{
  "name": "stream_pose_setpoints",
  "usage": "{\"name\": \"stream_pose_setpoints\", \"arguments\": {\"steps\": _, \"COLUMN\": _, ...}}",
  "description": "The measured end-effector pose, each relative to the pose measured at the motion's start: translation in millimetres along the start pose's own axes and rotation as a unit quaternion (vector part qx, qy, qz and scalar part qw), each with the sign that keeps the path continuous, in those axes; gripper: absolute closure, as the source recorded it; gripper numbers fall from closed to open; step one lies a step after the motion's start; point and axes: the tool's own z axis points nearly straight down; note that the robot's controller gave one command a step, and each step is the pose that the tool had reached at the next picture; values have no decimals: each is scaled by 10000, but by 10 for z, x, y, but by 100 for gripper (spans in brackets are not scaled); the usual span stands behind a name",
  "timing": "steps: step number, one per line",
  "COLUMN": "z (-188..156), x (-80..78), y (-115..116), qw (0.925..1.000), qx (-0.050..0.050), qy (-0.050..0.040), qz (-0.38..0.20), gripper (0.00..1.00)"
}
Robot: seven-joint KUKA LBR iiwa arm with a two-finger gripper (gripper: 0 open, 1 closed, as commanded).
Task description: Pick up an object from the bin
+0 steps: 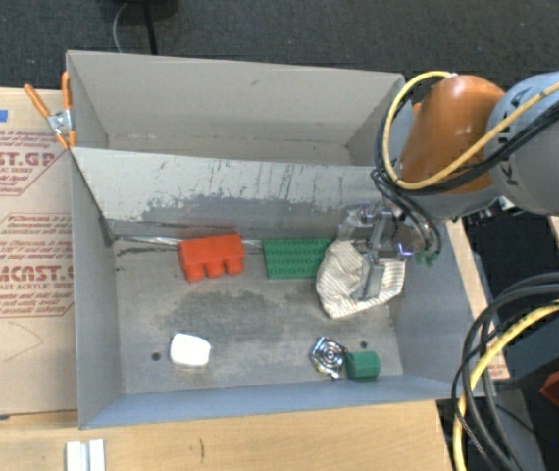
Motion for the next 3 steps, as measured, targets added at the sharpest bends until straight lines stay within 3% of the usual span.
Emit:
{"name": "stream_pose_setpoints", "arguments": {"steps": 1, "z": 349, "x": -70, "y": 52, "qw": 9995, "qx": -1, "qy": -72, "qz": 309, "gripper": 0}}
{"name": "stream_pose_setpoints", "arguments": {"steps": 2, "z": 670, "x": 82, "y": 79, "qw": 9991, "qx": -1, "qy": -45, "qz": 430, "gripper": 0}}
{"name": "stream_pose_setpoints", "arguments": {"steps": 3, "z": 752, "x": 76, "y": 168, "qw": 9964, "qx": -4, "qy": -50, "qz": 842, "gripper": 0}}
